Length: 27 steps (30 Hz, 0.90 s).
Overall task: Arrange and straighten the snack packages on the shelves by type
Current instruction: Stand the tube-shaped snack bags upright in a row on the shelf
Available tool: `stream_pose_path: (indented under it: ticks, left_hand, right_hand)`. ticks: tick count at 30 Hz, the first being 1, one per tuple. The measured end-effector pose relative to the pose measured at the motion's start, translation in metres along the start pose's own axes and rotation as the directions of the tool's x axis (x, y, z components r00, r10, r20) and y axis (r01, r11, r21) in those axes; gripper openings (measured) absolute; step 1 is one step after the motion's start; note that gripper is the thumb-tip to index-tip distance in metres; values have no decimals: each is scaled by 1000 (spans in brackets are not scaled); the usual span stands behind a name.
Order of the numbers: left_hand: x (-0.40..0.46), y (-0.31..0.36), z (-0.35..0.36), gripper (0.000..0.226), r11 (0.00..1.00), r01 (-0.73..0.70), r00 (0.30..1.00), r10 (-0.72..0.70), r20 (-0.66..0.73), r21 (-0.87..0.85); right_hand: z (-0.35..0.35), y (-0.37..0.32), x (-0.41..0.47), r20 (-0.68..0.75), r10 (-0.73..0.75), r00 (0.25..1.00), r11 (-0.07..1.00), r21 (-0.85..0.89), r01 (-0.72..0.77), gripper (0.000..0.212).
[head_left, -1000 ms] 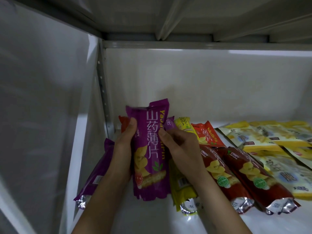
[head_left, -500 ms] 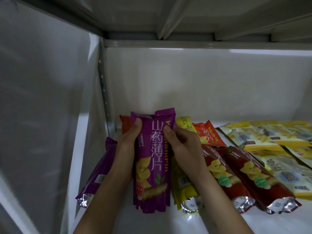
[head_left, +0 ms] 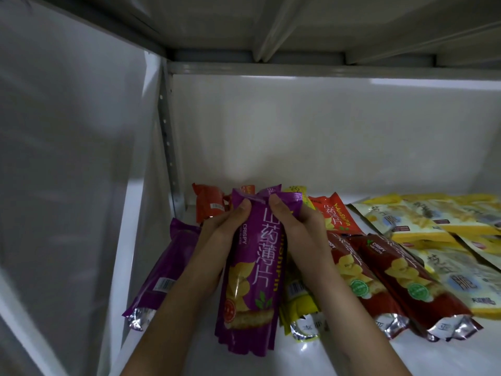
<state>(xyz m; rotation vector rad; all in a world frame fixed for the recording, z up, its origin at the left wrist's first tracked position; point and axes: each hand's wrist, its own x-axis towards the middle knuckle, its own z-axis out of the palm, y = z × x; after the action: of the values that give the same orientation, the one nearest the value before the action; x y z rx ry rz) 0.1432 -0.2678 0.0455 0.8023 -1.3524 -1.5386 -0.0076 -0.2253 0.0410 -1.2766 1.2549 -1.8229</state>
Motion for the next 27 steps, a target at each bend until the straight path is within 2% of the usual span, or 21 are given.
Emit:
stream_pose_path:
  ticks: [4, 5, 7, 9, 12, 15, 20, 22, 25, 27]
  left_hand:
    - [5, -3, -3, 33, 999, -34, 992, 36, -119, 17]
    - [8, -4, -6, 38, 1000, -30, 989, 31, -148, 5]
    - [12, -6, -8, 58, 999, -33, 985, 35, -171, 13]
    - [15, -9, -9, 78, 994, -47, 980, 64, -186, 94]
    - [19, -15, -12, 73, 966, -98, 975, 141, -172, 239]
    - [24, -21, -16, 100, 899, -58, 980, 135, -149, 434]
    - [23, -31, -17, 83, 711, -16, 996, 77, -55, 703]
    - [20, -31, -15, 73, 649, -28, 997, 72, -24, 760]
    - [14, -29, -16, 96, 600, 4, 998, 53, -44, 800]
    - [6, -21, -21, 86, 606, -17, 995, 85, -44, 796]
  right_hand:
    - [2, 2, 0, -8, 5, 1000, 995, -96, -5, 53]
    - [1, 4, 1, -22, -8, 1000, 988, -155, 5, 44]
    - [-1, 3, 2, -56, -46, 997, 964, -264, 30, 8]
    - [-3, 5, 3, -79, -95, 992, 935, -350, 61, 18]
    - [-3, 4, 2, -62, -91, 994, 906, -419, 56, 39]
    - [-2, 7, 2, -48, -73, 996, 874, -484, 41, 40]
    - [-2, 7, 3, -49, -116, 992, 830, -553, 70, 31]
    - [-2, 7, 2, -32, -128, 991, 835, -543, 91, 27]
    - [-1, 8, 2, -14, -140, 990, 842, -528, 112, 21]
    - [-2, 8, 3, -4, -150, 989, 838, -531, 125, 19]
